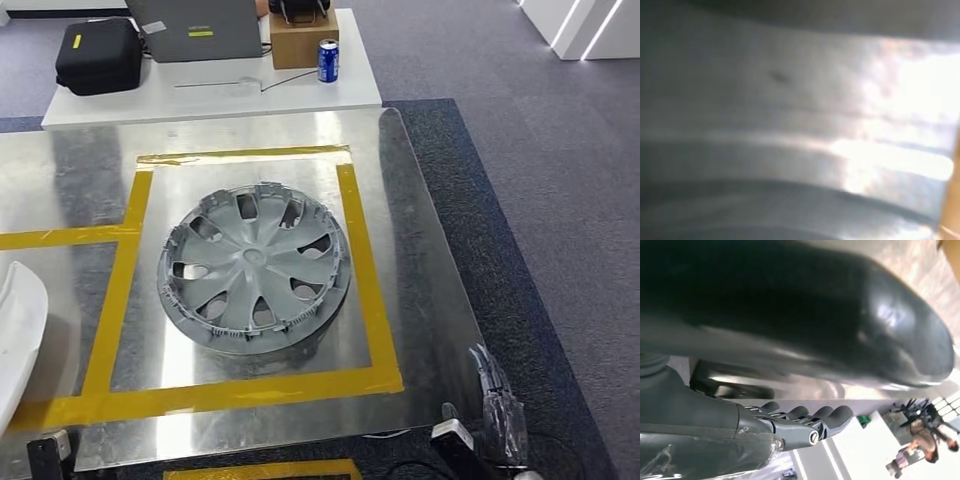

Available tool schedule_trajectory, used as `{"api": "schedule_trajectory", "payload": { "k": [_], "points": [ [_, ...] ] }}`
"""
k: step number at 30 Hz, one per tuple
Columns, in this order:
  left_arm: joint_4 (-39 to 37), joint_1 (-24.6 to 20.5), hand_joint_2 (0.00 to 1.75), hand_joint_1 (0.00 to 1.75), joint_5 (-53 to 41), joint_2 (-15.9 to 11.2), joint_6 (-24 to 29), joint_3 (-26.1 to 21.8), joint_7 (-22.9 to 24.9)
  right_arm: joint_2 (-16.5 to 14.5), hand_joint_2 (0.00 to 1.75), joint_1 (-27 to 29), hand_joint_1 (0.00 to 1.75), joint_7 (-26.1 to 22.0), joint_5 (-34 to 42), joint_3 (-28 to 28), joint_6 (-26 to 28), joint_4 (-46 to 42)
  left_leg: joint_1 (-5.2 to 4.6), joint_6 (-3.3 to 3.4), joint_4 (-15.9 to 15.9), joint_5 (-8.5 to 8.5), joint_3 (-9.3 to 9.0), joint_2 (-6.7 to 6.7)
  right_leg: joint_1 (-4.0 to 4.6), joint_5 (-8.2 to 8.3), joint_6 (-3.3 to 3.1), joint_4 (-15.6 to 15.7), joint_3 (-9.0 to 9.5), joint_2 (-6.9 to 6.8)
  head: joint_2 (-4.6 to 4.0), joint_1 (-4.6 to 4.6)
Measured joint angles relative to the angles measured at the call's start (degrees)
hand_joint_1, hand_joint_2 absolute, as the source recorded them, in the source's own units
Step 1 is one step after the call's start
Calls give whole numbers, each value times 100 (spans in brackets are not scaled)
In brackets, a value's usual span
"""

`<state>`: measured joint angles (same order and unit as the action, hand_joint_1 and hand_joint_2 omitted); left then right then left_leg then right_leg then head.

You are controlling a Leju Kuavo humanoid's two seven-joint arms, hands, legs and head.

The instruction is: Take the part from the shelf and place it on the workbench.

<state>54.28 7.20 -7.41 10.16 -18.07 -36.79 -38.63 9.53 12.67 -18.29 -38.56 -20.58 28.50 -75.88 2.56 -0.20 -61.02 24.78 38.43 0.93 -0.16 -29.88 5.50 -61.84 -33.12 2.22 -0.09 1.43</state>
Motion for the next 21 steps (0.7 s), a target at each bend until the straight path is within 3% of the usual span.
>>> {"api": "schedule_trajectory", "payload": {
  "k": [2,4,6,9,11,12,13,14,15,16,17,18,19,21],
  "points": [
    [334,83,0,0,101,59,-264,162,10,-55,0,-144,0,-63,-13,74,-26,143,79,-119,-17,-88,113,-4,93,28,-123,100,-12,34,0,2],
    [717,230,0,0,164,114,-495,301,9,-114,0,-277,0,-145,-24,160,-39,285,158,-200,-38,-106,197,-4,130,148,-267,186,-49,1,0,-4],
    [1099,429,0,0,168,146,-534,421,7,-195,0,-394,0,-225,-31,255,-50,406,188,-243,-264,132,274,-2,115,250,-394,275,-41,-19,0,8],
    [1573,664,0,0,117,160,-488,620,-3,-329,0,-541,0,-313,-47,392,-63,573,207,-325,-1116,662,454,-11,107,280,-422,276,-30,-25,0,62],
    [1827,758,0,0,71,122,-322,785,-2,-422,0,-629,0,-358,-61,477,-70,667,266,-419,-1295,619,422,-6,56,302,-366,262,-62,-30,0,65],
    [1928,797,0,0,31,85,-173,885,-2,-462,0,-665,0,-373,-66,516,-74,702,321,-501,-1124,484,288,6,-1,311,-304,238,-98,-27,0,63],
    [2006,827,0,0,-22,41,1,1012,-2,-489,0,-695,0,-383,-67,562,-76,728,363,-659,-892,424,137,37,-44,306,-208,186,-149,-15,0,73],
    [2062,848,0,0,-72,8,176,1155,-13,-497,0,-710,0,-388,-69,612,-87,747,400,-774,-714,380,41,50,-73,284,-113,110,-202,14,0,144],
    [2110,856,0,0,-104,-37,330,1310,-24,-495,0,-702,0,-386,-72,660,-108,764,451,-800,-619,404,1,41,-69,249,-14,35,-264,42,0,215],
    [2149,854,0,0,-113,-76,453,1464,-39,-486,0,-680,0,-377,-74,708,-137,781,495,-771,-644,491,38,6,-37,216,80,-27,-311,64,0,260],
    [2183,855,0,0,-107,-108,551,1602,-55,-478,0,-637,0,-367,-76,746,-181,804,565,-663,-724,520,104,-55,-13,193,151,-62,-333,70,0,271],
    [2207,864,0,0,-105,-154,637,1726,-65,-477,0,-583,0,-359,-78,774,-227,833,645,-600,-803,573,161,-100,4,177,231,-76,-346,52,0,219],
    [2230,890,0,0,-116,-196,705,1830,-85,-485,0,-540,0,-358,-83,789,-270,862,678,-565,-860,593,226,-139,-1,115,268,-141,-366,0,0,119],
    [2256,981,0,0,-159,-260,822,1988,-108,-539,0,-482,0,-370,-97,775,-331,912,650,-568,-866,517,351,-178,-34,-202,216,-571,-553,-168,0,-186]
  ]
}}
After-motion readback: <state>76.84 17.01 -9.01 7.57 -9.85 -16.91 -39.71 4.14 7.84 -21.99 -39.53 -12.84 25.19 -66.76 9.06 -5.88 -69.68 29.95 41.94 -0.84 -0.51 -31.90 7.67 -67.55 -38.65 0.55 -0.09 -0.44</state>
